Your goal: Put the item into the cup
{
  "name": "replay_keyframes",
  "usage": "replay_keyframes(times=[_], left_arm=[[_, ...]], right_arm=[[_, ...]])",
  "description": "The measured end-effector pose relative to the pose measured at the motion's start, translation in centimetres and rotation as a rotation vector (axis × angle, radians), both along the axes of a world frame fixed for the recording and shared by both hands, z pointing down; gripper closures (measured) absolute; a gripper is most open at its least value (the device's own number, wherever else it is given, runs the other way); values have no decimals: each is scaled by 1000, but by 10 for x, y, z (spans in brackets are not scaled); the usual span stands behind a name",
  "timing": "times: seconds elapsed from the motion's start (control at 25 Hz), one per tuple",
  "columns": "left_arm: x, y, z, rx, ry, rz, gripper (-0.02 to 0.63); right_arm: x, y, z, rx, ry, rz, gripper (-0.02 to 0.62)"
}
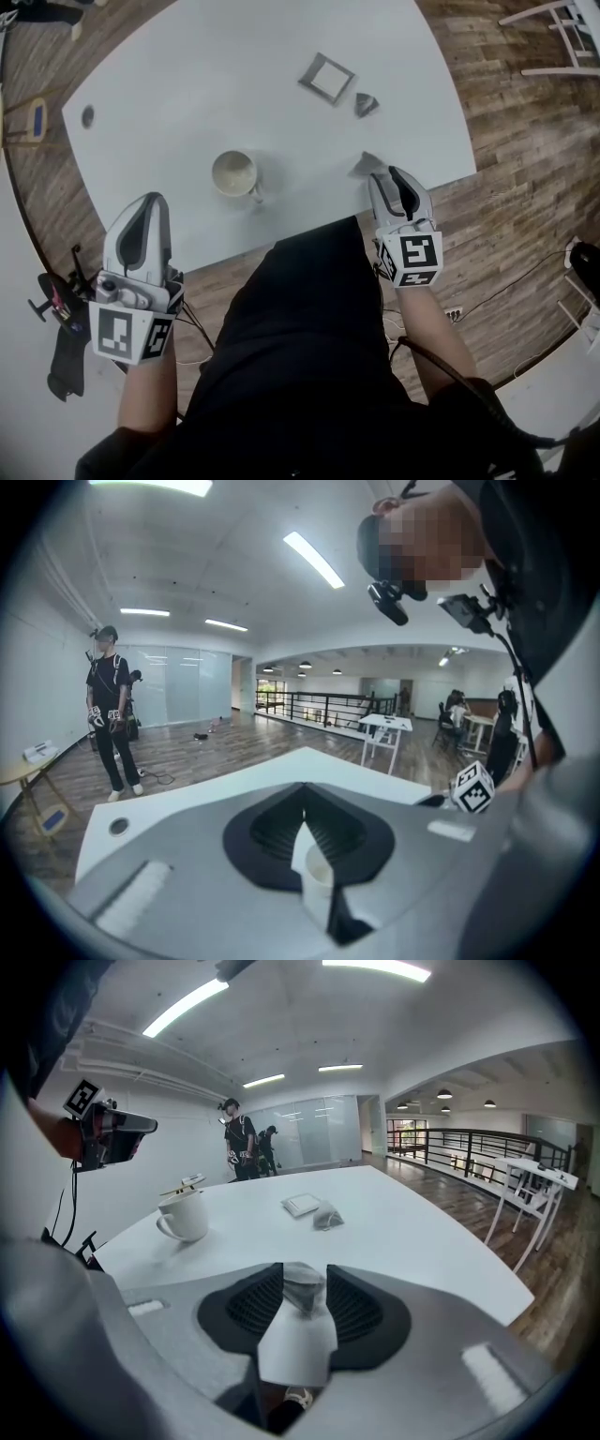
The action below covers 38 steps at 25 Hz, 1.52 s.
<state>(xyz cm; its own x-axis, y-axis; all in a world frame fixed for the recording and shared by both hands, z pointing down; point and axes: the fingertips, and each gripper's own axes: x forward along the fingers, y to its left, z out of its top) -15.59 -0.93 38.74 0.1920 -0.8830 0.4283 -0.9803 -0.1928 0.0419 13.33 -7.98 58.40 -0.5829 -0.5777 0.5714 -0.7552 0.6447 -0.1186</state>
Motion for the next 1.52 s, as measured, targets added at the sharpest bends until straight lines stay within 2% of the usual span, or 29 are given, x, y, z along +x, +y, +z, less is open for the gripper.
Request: replay_keyframes(times=[0.36, 0.44, 0.52, 0.6, 1.52], left_arm=[[0, 6, 7, -18, 11, -8, 607], [-2, 8, 7, -19, 13, -15, 607], [-4, 9, 8, -18, 14, -22, 607], [-4, 11, 7, -14, 15, -26, 607], [-11, 11, -25, 102, 5, -37, 607]], right_arm=[[-1, -4, 11, -16, 60, -3, 449], [-2, -6, 8, 3, 62, -5, 483], [-4, -8, 5, 20, 61, -8, 548], [-5, -8, 2, 32, 55, -14, 577], [-19, -35, -58, 164, 29, -39, 580]])
